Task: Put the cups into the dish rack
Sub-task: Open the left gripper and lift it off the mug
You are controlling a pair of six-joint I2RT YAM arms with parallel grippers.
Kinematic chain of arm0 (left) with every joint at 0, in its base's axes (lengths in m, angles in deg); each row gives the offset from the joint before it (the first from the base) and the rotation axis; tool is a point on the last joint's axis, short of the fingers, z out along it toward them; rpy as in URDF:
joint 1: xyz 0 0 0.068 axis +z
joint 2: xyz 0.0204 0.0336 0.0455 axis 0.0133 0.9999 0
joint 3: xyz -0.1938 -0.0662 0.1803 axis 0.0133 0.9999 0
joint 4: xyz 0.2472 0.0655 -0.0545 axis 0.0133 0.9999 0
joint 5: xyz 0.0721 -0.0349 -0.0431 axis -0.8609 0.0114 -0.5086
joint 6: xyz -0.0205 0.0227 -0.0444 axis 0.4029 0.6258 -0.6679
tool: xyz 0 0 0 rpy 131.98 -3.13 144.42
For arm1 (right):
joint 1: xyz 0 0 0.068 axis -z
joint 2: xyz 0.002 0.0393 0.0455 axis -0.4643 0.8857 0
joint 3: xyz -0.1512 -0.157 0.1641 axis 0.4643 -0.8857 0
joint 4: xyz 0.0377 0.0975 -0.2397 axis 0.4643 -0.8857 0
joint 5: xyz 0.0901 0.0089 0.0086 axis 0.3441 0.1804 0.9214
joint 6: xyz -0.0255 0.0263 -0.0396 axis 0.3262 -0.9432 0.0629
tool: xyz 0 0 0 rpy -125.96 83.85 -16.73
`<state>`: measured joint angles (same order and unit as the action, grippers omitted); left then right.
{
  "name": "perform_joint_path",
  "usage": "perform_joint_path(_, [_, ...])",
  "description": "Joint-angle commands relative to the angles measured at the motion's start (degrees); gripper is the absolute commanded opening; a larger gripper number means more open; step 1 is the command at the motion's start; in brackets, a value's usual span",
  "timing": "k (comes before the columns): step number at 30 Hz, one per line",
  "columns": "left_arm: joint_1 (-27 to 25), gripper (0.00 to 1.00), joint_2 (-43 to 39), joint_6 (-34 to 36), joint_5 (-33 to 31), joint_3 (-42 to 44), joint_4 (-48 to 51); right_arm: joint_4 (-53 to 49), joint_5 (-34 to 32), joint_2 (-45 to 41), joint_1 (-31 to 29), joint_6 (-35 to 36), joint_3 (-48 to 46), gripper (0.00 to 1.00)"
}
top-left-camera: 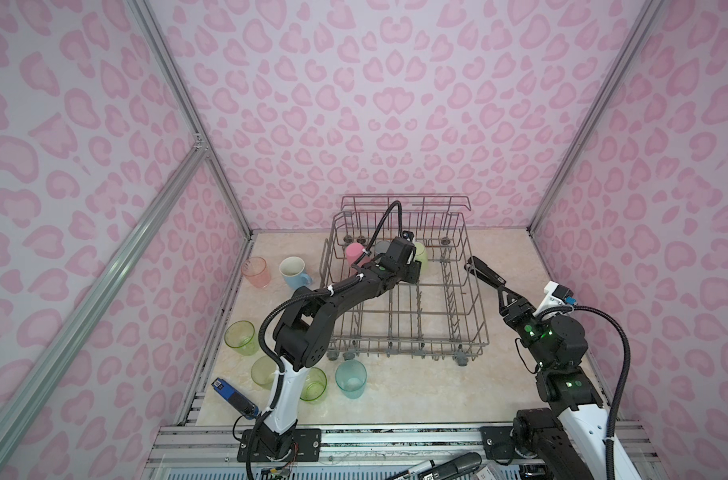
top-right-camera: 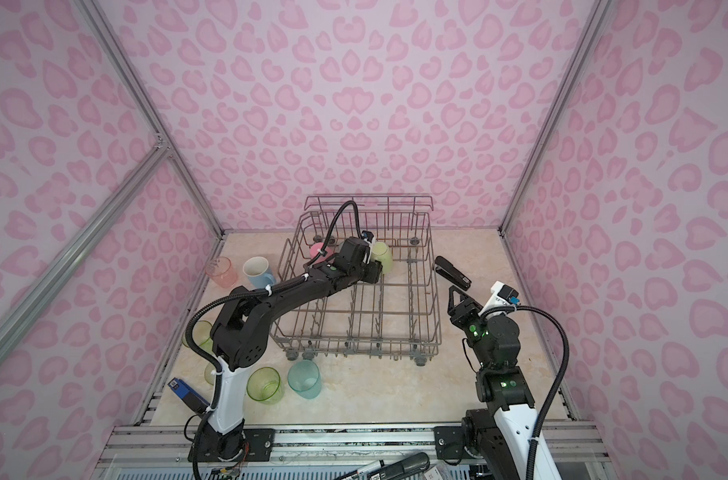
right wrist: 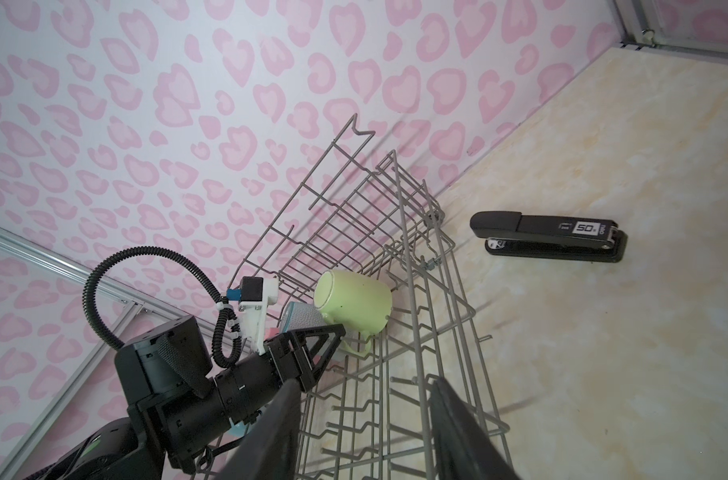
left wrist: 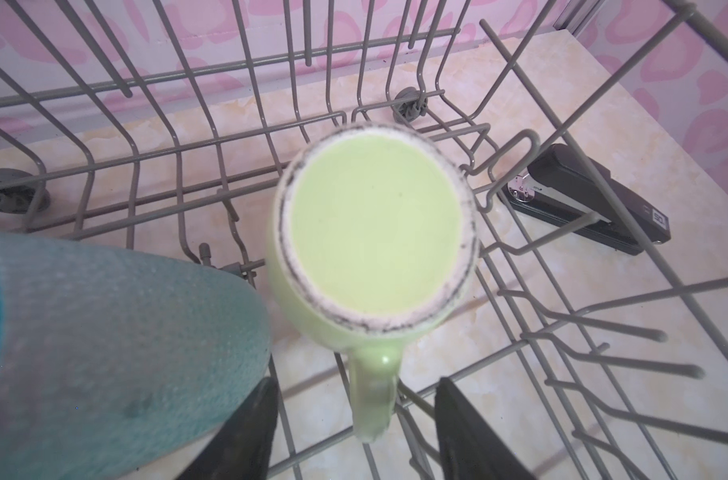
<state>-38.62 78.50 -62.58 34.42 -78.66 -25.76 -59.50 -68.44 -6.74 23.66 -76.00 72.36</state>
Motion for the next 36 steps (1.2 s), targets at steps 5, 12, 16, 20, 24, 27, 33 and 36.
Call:
perform_joint_path(5, [0.00,0.79,-5.39,0.10,0.58,-3.02,2.52,-2.95,0.85,1.90,0.06,2.67,2.49,0.55])
perform_joint_path(12, [-0.08,0.85,-8.88,-0.78,0.78,-5.32,6.21,-6.07,2.51,5.43,0.03,5.43,5.86,0.62])
perform_joint_path(16, [-0.01,0.86,-10.64,-1.64,1.35,-6.71,8.56,-7.52,3.38,7.13,0.04,6.86,7.56,0.65])
perform_joint_path(20, [0.01,0.85,-12.72,-2.45,1.18,-7.16,10.43,-9.67,3.90,8.95,0.00,8.79,9.65,0.67])
perform_joint_path(24, [0.11,0.82,-15.26,-3.95,-0.75,-7.44,14.42,-11.33,5.34,11.55,-0.13,10.31,11.85,0.67])
perform_joint_path(27, [0.39,0.80,-18.05,-5.14,-2.56,-6.23,17.48,-12.22,5.95,13.85,-1.66,11.90,13.72,0.66])
perform_joint_path(33, [0.90,0.75,-24.84,-8.33,-5.46,-3.16,25.62,-17.76,0.45,19.41,-12.06,18.60,20.47,0.65])
perform_joint_path(36, [0.94,0.72,-29.07,-9.60,-6.83,-0.27,29.54,-20.50,-2.27,21.97,-18.20,21.88,23.96,0.65])
